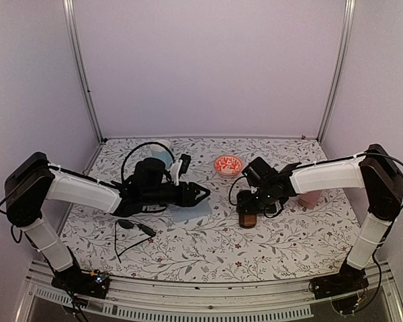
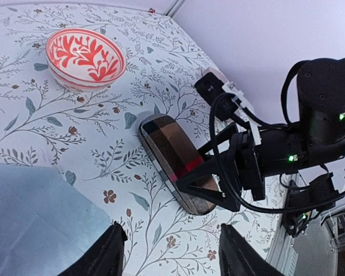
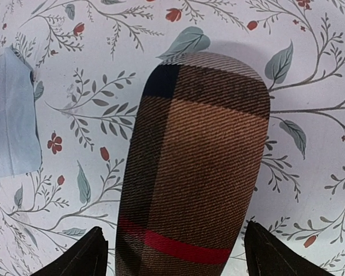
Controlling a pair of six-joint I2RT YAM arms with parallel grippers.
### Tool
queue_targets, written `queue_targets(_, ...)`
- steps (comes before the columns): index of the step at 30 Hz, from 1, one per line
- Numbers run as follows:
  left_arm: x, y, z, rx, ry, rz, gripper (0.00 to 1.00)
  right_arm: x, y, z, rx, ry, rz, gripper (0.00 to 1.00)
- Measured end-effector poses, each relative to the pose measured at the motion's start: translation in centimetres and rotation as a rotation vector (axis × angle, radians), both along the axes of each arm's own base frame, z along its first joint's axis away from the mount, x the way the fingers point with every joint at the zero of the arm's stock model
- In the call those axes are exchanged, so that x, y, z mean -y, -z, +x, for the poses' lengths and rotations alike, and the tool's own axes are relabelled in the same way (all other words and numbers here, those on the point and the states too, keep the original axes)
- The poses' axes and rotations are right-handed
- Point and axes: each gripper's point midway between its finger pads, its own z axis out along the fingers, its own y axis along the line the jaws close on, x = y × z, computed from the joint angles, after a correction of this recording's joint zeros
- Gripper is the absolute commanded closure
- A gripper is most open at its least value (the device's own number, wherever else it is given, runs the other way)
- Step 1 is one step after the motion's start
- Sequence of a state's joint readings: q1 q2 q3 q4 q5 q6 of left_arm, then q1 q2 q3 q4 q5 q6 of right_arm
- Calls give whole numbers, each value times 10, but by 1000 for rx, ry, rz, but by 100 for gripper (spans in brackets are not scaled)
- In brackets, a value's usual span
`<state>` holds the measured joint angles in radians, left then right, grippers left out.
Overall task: Organize the sunglasses
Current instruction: Move the sunglasses case to the center of the board.
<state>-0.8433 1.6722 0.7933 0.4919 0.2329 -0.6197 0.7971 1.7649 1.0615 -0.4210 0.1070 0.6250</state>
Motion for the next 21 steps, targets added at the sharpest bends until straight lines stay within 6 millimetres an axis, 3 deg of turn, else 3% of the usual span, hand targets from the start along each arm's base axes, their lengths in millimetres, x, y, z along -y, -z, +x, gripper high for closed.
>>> queue_targets(10, -31, 4, 19, 20, -94, 96, 31, 16, 10, -8, -26, -12, -154, 14)
queue_targets(21, -104, -16, 57, 90, -314, 225, 15, 41, 10, -6, -36, 0, -233, 13)
